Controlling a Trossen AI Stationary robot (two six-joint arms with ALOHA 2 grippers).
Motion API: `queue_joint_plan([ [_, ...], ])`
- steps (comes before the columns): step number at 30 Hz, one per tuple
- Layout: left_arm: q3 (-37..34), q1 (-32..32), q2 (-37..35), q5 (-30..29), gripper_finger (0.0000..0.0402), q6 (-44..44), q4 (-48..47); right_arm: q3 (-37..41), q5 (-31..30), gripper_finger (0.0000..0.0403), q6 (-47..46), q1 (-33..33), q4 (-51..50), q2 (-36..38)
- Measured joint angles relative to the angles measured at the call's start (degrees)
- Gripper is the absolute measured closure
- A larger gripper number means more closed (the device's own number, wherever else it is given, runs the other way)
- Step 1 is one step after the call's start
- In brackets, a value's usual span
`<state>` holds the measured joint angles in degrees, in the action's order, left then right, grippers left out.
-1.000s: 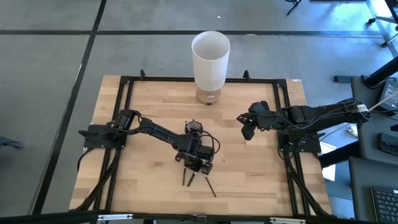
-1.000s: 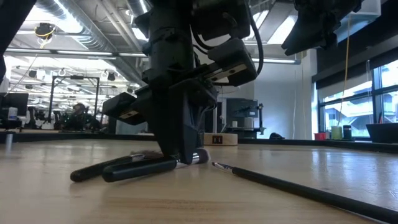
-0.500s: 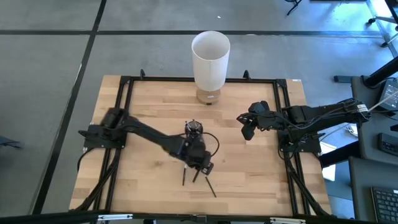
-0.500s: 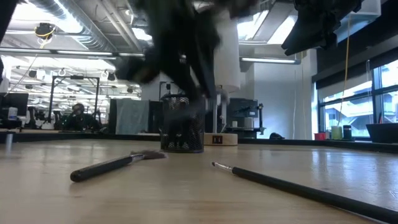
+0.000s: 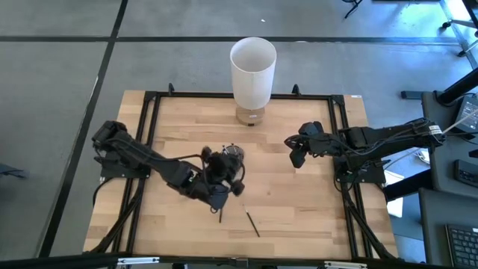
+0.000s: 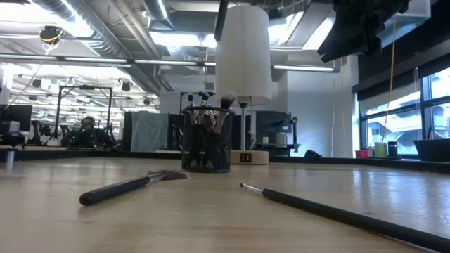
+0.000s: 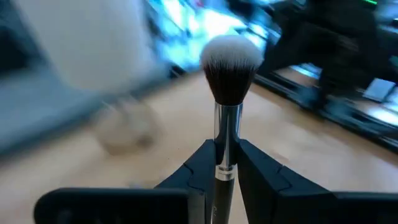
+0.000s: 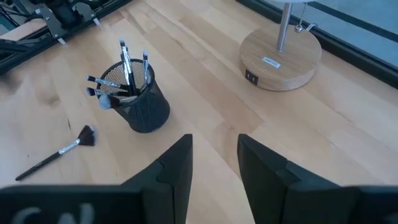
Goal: Put items in baskets/containers
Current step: Put the black powder brush into the black pen holder
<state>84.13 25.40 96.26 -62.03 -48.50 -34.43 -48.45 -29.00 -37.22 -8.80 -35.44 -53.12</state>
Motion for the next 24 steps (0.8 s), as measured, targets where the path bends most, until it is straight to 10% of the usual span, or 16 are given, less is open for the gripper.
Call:
queue_joint_plan([
  [4,-3.2,-1.9,0.8,-8.1,0.0348,0.8,1.8,0.0,-1.1,0.0276,-0.1,0.0,0.0,0.0],
  [24,-24.0,-7.1,1.5,-12.6,0.0348,-4.3,21.8,0.0,-1.5,0.0276,1.1,0.0,0.4,0.0],
])
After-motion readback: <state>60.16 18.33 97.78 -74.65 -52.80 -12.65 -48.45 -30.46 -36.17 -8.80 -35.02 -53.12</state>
